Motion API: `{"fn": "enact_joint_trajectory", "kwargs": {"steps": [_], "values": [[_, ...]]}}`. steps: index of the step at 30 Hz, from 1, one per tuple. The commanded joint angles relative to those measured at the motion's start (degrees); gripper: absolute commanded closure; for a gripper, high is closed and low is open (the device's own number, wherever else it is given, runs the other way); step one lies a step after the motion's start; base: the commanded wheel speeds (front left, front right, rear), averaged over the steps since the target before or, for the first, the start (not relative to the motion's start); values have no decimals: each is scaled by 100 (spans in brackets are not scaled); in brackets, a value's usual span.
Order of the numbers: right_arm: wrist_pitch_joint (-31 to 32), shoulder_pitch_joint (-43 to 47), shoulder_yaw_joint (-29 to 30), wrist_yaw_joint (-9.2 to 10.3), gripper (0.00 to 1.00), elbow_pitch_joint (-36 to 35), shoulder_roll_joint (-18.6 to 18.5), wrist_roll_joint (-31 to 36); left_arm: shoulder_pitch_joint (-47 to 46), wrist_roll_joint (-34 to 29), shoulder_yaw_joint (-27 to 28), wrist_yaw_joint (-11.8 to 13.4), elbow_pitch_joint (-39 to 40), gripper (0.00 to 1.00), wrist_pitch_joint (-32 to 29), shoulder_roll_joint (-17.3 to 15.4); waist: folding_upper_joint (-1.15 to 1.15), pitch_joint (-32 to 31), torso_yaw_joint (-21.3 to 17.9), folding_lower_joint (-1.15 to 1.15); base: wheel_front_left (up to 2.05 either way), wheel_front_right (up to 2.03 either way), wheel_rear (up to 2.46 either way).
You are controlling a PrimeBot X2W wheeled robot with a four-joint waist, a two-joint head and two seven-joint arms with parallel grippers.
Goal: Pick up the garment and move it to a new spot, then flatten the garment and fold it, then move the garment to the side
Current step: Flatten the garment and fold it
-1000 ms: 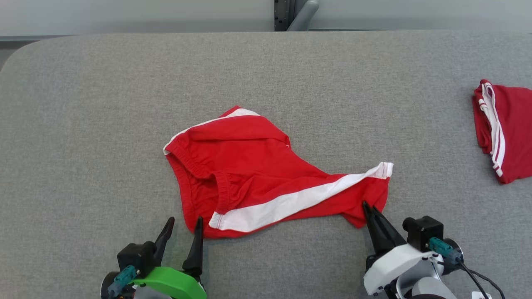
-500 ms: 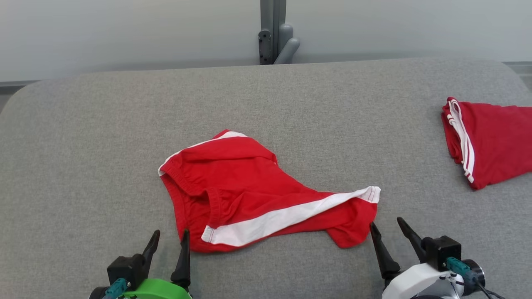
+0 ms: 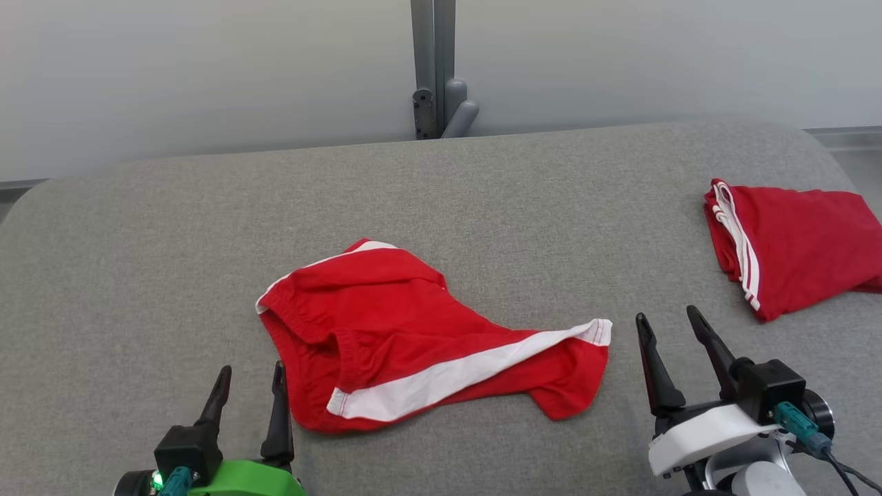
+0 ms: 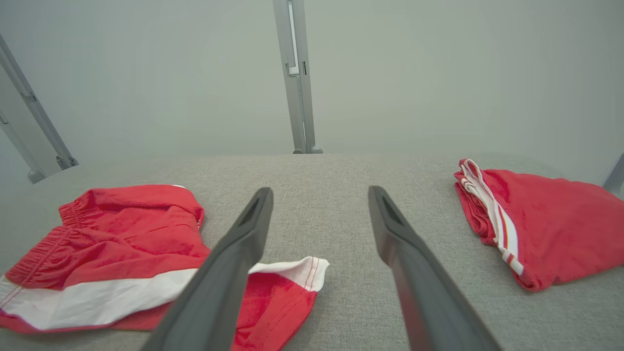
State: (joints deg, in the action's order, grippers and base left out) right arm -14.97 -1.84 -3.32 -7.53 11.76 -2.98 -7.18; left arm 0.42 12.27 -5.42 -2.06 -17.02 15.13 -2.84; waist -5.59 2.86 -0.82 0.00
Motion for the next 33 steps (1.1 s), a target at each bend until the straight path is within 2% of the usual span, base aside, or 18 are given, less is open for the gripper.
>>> {"fn": "enact_joint_trajectory", "kwargs": {"steps": [1, 8, 15, 24, 33], "values": [[-12, 47, 100, 9, 0, -79, -4, 21, 135, -95, 81, 115, 154, 0, -1, -14, 0, -20, 7, 0, 0, 0, 0], [-11, 55, 329, 9, 0, -96, 6, -29, 167, -287, 241, 254, 342, 0, -2, -13, 0, -14, 33, 0, 0, 0, 0], [-11, 65, 333, 9, 0, -64, 7, -94, 194, -242, 202, 210, 365, 0, -2, -13, 0, 31, 28, 0, 0, 0, 0], [-12, -25, 176, 9, 0, 103, 6, -91, 12, 432, -378, -403, -18, 0, -2, -14, 0, 300, -56, 0, 0, 0, 0], [-11, -224, 71, 9, 0, 163, 6, -26, -322, 796, -783, -541, -483, 0, -2, -17, 0, 767, -199, 0, 0, 0, 0]]}}
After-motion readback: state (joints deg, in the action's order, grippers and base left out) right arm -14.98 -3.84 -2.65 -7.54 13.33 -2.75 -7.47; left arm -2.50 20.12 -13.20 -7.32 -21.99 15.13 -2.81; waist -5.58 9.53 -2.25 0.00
